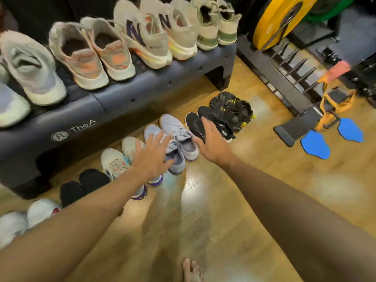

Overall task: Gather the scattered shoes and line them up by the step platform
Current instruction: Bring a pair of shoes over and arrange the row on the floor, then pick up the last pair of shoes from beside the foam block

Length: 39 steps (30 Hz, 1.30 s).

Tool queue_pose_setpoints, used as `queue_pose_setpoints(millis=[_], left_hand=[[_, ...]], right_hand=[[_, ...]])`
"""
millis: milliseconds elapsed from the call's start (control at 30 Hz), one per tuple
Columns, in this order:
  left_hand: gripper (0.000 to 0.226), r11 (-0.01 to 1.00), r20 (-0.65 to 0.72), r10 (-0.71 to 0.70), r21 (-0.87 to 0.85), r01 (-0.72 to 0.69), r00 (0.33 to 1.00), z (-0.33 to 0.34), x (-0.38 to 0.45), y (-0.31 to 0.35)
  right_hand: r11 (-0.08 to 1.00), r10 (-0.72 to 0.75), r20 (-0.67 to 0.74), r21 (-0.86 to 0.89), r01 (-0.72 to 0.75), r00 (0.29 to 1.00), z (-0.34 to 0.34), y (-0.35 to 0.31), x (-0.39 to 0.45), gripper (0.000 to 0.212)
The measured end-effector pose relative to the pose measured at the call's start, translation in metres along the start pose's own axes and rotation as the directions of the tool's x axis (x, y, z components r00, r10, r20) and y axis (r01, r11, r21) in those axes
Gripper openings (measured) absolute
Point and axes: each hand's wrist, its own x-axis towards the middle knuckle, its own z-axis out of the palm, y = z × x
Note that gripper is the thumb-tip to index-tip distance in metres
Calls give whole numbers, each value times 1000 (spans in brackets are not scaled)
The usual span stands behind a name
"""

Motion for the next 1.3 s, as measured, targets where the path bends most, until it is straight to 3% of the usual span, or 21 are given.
queue_pose_setpoints(millis=[133,267,367,500,567,633,667,767,900,1033,1200,1300], left_hand=[[79,996,-32,-34,-85,32,999,-135,-19,35],[72,978,-13,22,-205,-24,1000,-271,-52,90],[55,945,-1,90,-315,-85,996,-373,-79,141],[40,890,-53,243,-385,-245,969,-500,-103,210],[27,866,-128,257,-409,-287,958,-549,-114,245],[6,834,-197,264,-445,-326,944,-587,-127,280],[10,817,-243,277,-449,-361,930,-603,-135,302],[12,748,-363,340,-455,-484,867,-642,-155,372],[11,625,-402,527,-414,-662,749,-680,-156,485],[5,479,-342,714,-397,-783,611,-689,-139,609],[42,360,-159,856,-500,-788,492,-668,-106,759],[72,233,-116,937,-498,-836,330,-670,-92,848]], right_hand=[[999,-1,0,53,1,1000,-120,-42,-22,73],[987,61,-3,150,-60,998,-250,-72,-60,69],[962,71,12,262,-71,997,-358,-89,-96,63],[939,100,-110,340,-57,989,-500,-96,-162,56],[913,138,-196,405,-48,971,-558,-89,-205,42],[893,171,-297,451,-20,939,-606,-75,-251,13],[880,200,-335,474,-18,921,-627,-69,-275,9],[850,311,-452,526,-32,836,-678,-41,-340,18],[821,402,-572,571,-5,715,-736,9,-407,3],[829,486,-647,554,-77,588,-782,71,-471,32],[783,619,-630,540,-309,469,-820,159,-553,49],[731,675,-618,486,-478,403,-849,212,-598,60]])
